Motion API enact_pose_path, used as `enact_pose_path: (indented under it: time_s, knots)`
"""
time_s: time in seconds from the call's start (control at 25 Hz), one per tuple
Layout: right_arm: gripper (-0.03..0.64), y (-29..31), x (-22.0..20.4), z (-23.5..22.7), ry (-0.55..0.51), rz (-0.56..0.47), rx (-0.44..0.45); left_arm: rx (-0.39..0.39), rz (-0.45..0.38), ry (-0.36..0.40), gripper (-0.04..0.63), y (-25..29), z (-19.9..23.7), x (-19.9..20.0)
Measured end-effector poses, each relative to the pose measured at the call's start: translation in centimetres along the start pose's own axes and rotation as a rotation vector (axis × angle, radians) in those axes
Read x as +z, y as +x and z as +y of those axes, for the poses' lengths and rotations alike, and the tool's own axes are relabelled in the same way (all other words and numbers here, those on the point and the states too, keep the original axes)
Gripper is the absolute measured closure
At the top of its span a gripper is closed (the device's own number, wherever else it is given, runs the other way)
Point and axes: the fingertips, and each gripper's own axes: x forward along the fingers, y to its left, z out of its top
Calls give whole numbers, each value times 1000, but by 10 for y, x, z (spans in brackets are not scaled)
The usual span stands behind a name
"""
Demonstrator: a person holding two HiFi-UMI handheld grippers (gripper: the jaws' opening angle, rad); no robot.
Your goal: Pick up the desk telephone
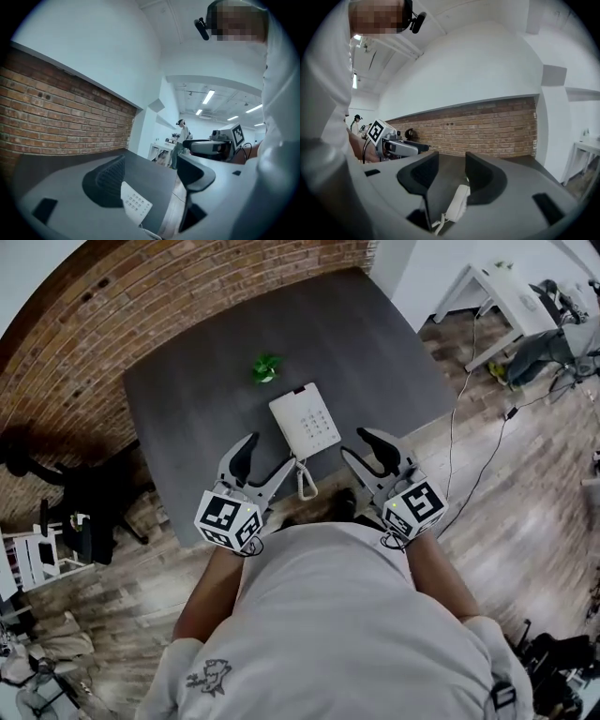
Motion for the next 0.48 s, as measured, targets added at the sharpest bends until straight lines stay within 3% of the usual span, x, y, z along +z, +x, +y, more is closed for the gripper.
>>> enact_pose_path:
  time_s: [0.48]
  knots:
    - [434, -12, -7, -97, 15, 21, 192, 216, -3, -7, 239, 65, -29, -1]
